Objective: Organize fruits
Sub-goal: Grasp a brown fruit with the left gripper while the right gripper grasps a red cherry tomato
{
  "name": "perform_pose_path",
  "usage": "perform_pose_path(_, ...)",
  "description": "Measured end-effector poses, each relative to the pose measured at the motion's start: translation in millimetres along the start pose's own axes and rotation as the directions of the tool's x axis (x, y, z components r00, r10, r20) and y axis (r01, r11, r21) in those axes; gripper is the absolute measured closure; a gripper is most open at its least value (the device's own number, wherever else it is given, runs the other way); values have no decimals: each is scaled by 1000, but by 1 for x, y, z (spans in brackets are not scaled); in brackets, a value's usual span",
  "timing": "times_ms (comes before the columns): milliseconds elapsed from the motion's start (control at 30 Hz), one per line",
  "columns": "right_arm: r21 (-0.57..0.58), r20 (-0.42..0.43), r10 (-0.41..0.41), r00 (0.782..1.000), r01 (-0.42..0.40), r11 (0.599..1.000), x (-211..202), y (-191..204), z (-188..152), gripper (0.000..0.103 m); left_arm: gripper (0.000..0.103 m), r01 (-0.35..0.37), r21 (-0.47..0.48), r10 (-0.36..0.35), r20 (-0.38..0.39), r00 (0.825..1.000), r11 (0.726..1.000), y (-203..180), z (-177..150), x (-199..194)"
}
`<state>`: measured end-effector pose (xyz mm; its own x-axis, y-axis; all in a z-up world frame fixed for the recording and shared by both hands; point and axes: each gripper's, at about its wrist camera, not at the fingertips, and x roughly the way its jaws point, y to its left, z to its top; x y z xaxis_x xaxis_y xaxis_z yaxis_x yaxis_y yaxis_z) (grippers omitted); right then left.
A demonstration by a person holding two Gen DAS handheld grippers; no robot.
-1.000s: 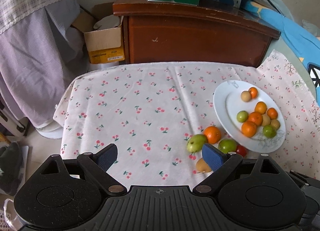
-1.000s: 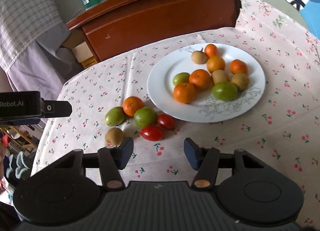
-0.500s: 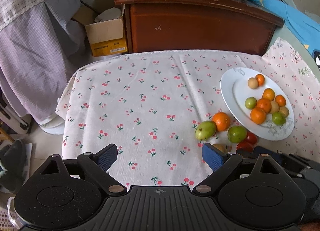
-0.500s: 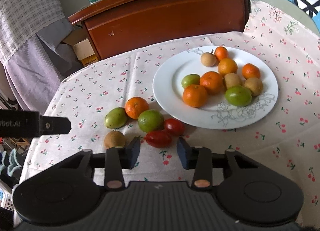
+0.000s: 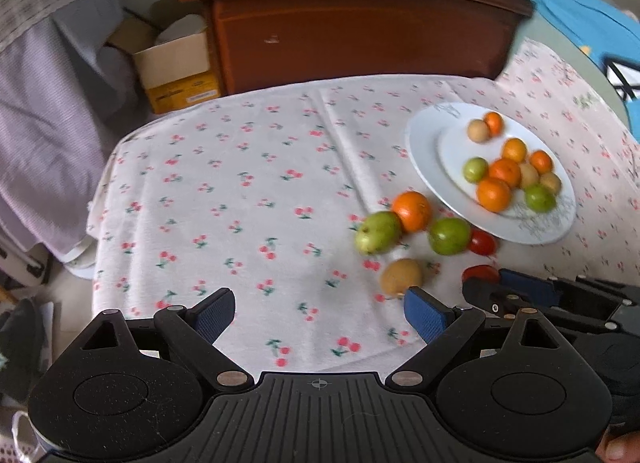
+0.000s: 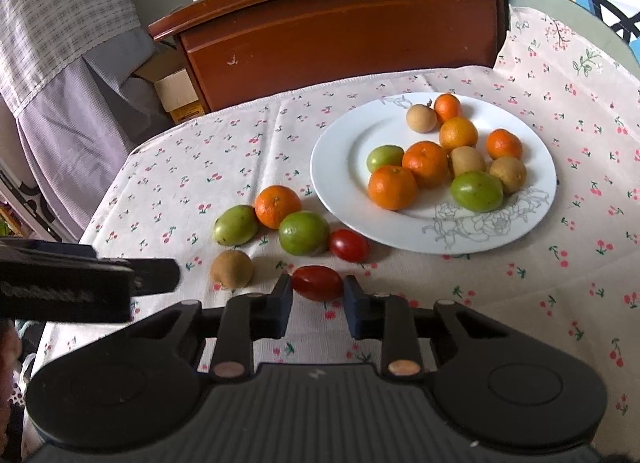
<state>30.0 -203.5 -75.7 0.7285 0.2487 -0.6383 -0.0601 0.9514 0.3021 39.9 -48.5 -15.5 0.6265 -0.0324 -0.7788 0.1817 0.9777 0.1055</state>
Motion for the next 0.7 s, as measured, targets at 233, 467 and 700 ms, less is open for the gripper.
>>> perform_pose_path(233,23,-10,-13,1000,14,1000,-11,-13,-4,76,11,37,12,-37,11,999,999,-13,-3,10)
perform_pose_path(467,45,-8,-31,999,31,998,-17,-24,-6,76,10,70,-15,-70,-8,998,997,-20,-2,26)
perform_pose_path(700,56,-11,-30,999,30,998,-20,-29,-7,76,4,43,34,-42,-21,999,999,-32,-7,40)
